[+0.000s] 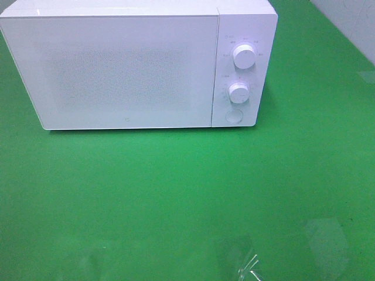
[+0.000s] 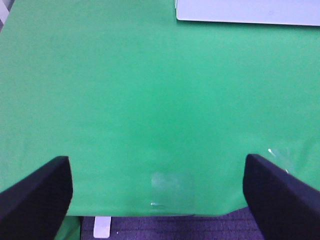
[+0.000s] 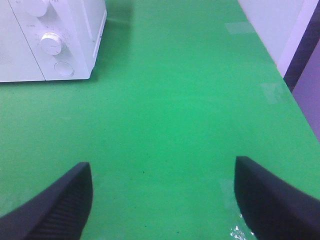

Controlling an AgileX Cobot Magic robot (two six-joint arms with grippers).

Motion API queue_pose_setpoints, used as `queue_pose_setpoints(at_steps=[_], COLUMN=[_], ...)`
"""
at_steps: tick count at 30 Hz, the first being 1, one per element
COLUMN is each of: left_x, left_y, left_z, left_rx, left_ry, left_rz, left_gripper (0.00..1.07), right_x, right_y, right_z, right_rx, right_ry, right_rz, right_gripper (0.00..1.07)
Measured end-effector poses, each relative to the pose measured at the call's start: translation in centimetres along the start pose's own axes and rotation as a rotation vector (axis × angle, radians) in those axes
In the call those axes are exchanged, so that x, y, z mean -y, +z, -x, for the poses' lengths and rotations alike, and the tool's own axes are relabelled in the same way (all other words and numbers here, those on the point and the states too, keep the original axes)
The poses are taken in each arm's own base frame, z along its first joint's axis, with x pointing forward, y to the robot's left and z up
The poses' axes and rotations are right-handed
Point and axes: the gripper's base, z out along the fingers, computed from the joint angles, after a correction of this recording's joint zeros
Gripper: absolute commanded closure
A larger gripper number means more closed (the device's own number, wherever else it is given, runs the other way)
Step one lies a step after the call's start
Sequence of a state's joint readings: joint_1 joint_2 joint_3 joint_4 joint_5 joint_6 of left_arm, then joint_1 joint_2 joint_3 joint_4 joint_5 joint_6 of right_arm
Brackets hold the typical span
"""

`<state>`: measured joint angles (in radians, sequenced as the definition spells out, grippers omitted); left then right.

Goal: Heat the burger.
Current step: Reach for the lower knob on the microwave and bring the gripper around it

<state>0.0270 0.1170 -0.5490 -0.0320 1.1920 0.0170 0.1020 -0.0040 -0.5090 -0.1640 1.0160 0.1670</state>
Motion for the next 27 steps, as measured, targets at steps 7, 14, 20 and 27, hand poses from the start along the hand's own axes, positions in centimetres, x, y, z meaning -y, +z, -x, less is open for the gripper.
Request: queue_pose_setpoints(at_steps=[7, 14, 20, 27], left_x=[0.1, 0.2, 0.2, 0.3], left_y=[-1.4, -1.4, -1.3, -0.5], left_z=[-1.3, -1.3, -0.9, -0.8], left_rx=[0.119, 0.121, 0.167, 0.202], left_ry=[0.002, -0.003, 0.0, 0.047], left_rz=[-0.003, -0.018, -0.016, -0.031], left_gripper=[0.22, 0.22, 0.22, 0.22], right_x=[0.0, 0.0, 0.0, 0.0], right_y=[0.0, 0.0, 0.0, 0.0], right_z=[0.0, 0.0, 0.0, 0.0], right_rx=[0.0, 0.0, 0.0, 0.0], right_ry=[0.0, 0.0, 0.0, 0.0], right_rz=[0.0, 0.0, 0.0, 0.0], right_gripper=[0.32, 0.32, 0.32, 0.32])
